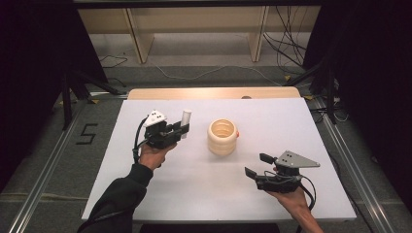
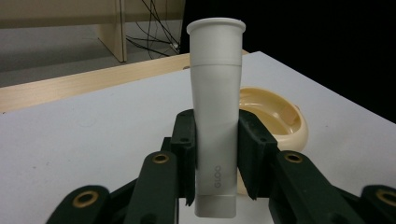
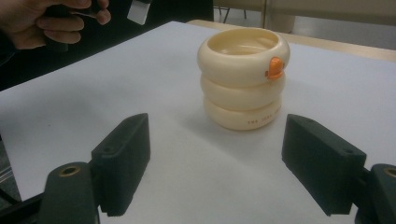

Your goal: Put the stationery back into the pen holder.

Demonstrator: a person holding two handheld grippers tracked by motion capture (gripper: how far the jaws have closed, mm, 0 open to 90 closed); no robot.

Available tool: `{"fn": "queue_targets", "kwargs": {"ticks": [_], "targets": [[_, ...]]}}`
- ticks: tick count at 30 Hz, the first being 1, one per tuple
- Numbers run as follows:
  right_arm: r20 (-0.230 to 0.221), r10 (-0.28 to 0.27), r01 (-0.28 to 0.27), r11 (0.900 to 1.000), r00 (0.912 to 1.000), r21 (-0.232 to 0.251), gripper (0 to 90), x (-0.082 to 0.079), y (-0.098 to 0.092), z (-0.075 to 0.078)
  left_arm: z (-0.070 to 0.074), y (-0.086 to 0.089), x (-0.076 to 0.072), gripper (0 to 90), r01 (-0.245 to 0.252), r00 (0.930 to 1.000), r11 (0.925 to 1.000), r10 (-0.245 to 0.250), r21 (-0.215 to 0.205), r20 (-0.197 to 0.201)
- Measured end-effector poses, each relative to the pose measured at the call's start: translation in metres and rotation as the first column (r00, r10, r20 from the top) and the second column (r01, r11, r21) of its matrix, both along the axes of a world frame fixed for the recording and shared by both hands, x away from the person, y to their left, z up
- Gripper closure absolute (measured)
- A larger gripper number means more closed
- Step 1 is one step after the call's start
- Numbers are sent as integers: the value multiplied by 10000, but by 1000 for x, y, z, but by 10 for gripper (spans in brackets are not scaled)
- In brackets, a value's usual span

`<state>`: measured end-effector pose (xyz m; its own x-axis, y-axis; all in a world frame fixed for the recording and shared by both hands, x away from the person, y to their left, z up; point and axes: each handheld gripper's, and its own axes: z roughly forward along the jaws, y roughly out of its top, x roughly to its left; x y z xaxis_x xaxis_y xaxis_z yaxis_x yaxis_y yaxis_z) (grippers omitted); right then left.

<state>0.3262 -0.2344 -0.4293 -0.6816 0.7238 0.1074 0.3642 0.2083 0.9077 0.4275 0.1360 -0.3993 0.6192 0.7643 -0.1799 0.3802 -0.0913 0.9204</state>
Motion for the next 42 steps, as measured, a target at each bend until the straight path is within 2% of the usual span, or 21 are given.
{"fn": "queue_targets", "kwargs": {"ticks": [10, 19, 25, 42], "targets": [[32, -10, 10, 10000, 10000, -3, 241, 0, -1, 0, 2, -12, 1, 699, 146, 9996, 9994, -139, -303, 235], [53, 17, -17, 10000, 10000, 5, 241, 0, -1, 0, 3, -28, 5, 699, 457, 9986, 9984, -448, -340, 277], [50, 14, -14, 10000, 10000, 21, 241, 0, -1, 0, 4, -39, 6, 699, 547, 9978, 9972, -527, -514, 400], [61, 37, -37, 10000, 10000, 32, 241, 0, -1, 1, 0, -65, 13, 699, 799, 9961, 9942, -770, -724, 422]]}}
